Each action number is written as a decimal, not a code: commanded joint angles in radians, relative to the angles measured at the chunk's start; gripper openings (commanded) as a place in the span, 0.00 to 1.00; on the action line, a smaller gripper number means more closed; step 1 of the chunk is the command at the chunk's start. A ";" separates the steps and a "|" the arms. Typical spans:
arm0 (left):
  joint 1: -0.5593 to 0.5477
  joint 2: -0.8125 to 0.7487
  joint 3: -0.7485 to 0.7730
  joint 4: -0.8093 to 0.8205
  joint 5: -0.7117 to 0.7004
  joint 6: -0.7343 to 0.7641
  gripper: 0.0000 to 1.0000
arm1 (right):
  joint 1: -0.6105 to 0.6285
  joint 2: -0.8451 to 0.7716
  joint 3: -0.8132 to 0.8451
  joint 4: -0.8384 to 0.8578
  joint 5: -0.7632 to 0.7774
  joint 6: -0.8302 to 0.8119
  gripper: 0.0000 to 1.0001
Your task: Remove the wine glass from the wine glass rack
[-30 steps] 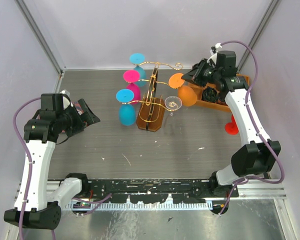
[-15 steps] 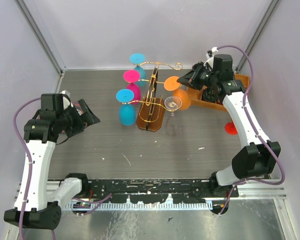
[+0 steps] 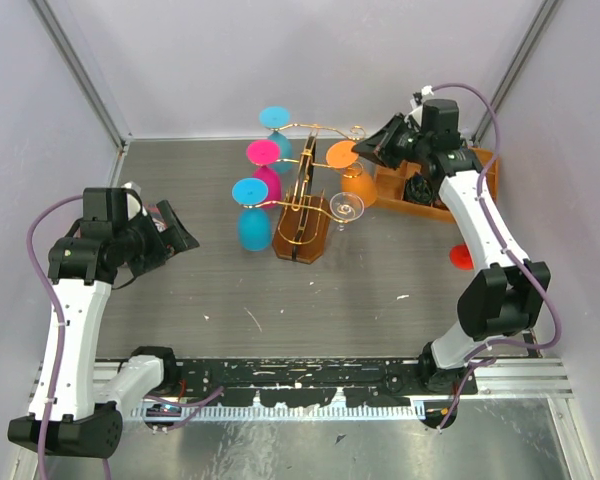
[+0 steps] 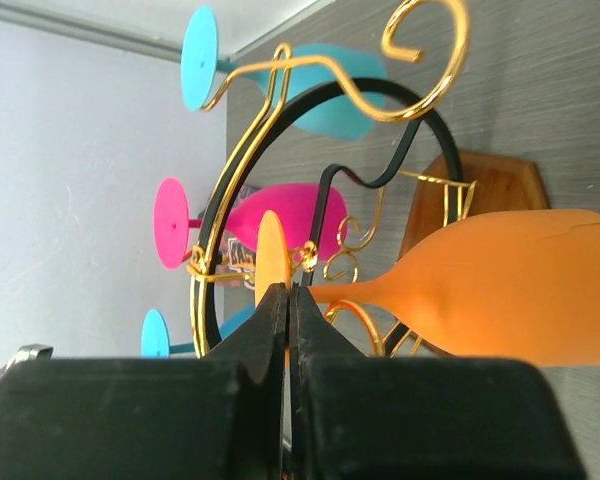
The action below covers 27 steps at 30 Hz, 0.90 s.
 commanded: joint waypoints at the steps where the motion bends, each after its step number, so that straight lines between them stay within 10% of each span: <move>1: 0.002 -0.006 0.022 -0.008 -0.007 0.020 0.99 | -0.067 -0.042 0.045 0.060 0.020 0.002 0.01; 10: 0.002 -0.005 0.027 -0.007 0.001 0.015 0.98 | -0.206 -0.175 -0.010 -0.077 -0.013 -0.086 0.01; 27: 0.002 -0.012 0.037 -0.011 0.023 0.008 0.98 | -0.160 -0.159 -0.015 -0.523 0.517 -0.431 0.01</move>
